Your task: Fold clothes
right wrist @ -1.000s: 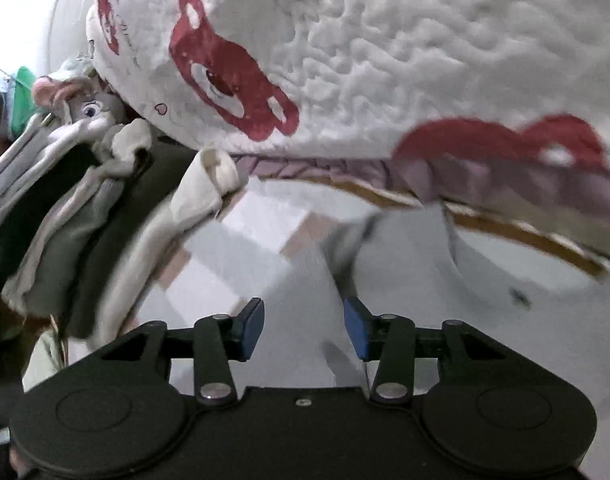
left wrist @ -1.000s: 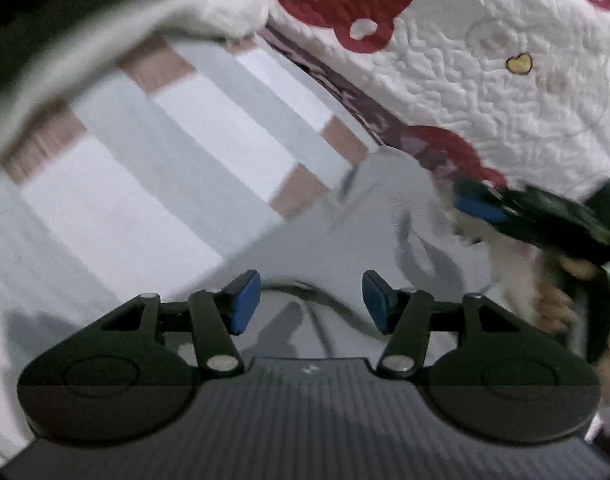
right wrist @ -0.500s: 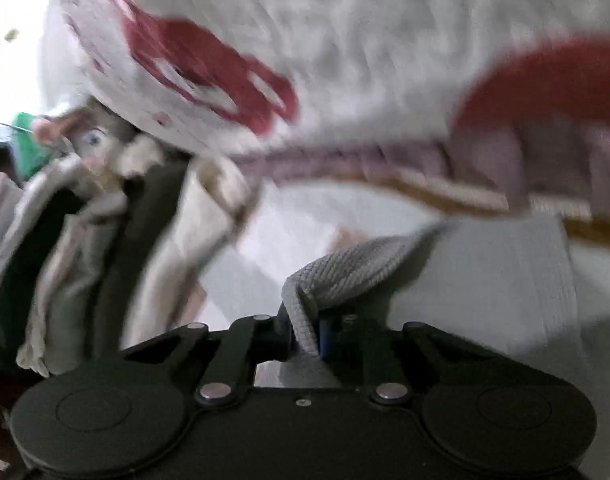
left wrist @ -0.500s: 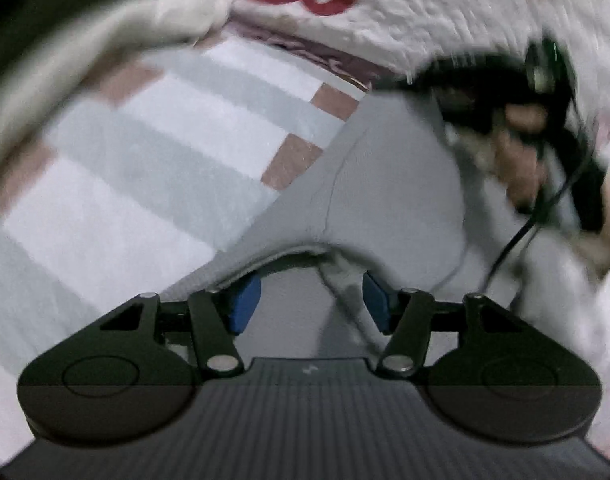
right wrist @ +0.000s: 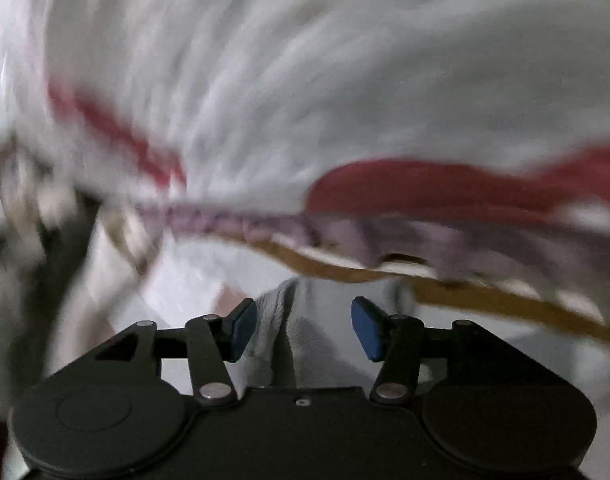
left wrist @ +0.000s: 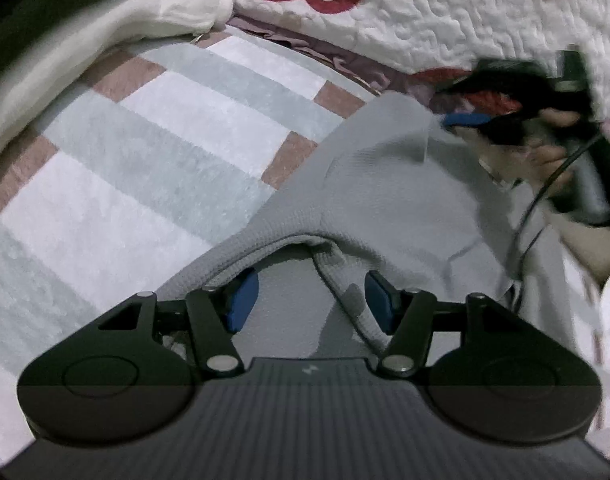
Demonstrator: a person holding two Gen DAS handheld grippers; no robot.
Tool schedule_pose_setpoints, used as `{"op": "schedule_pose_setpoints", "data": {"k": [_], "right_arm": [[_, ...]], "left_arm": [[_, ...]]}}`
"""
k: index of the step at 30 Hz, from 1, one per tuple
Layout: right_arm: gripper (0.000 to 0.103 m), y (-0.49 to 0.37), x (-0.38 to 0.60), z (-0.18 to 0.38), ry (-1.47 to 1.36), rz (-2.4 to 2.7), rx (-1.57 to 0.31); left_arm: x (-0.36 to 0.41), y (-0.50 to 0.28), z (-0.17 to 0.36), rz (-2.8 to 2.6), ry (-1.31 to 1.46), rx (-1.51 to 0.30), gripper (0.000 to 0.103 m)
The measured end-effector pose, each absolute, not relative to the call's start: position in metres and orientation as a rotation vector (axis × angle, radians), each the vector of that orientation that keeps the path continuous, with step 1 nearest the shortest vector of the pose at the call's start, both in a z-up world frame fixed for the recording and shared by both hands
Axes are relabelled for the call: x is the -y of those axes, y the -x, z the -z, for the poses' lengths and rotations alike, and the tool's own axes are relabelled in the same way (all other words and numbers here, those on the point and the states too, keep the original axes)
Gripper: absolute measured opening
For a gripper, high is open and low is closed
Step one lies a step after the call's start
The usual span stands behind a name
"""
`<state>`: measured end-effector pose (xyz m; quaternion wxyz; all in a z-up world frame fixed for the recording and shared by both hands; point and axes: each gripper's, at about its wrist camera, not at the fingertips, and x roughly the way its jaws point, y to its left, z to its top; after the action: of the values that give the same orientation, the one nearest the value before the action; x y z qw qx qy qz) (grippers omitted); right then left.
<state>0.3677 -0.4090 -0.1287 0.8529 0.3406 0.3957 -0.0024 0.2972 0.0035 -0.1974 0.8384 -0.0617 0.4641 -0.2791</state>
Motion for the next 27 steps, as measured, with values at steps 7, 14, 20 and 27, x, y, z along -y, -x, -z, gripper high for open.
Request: {"op": "schedule_pose_setpoints", "data": {"k": [7, 14, 20, 27], "right_arm": [[0.058, -0.216, 0.442, 0.092, -0.695, -0.008, -0.805], [0.058, -0.083, 0.442, 0.060, -0.570, 0.086, -0.851], [0.060, -0.028, 0.389, 0.013, -0.476, -0.067, -0.823], [0.061, 0.025, 0.350, -0.022, -0.355, -0.142, -0.870]], "left_arm": [[0.022, -0.280, 0.187, 0.564, -0.141, -1.052, 0.065], [0.003, -0.255, 0.158, 0.541, -0.133, -1.143, 0.065], [-0.043, -0.208, 0.102, 0.570, -0.070, -1.088, 0.070], [-0.116, -0.155, 0.058, 0.448, -0.302, -1.087, 0.070]]}}
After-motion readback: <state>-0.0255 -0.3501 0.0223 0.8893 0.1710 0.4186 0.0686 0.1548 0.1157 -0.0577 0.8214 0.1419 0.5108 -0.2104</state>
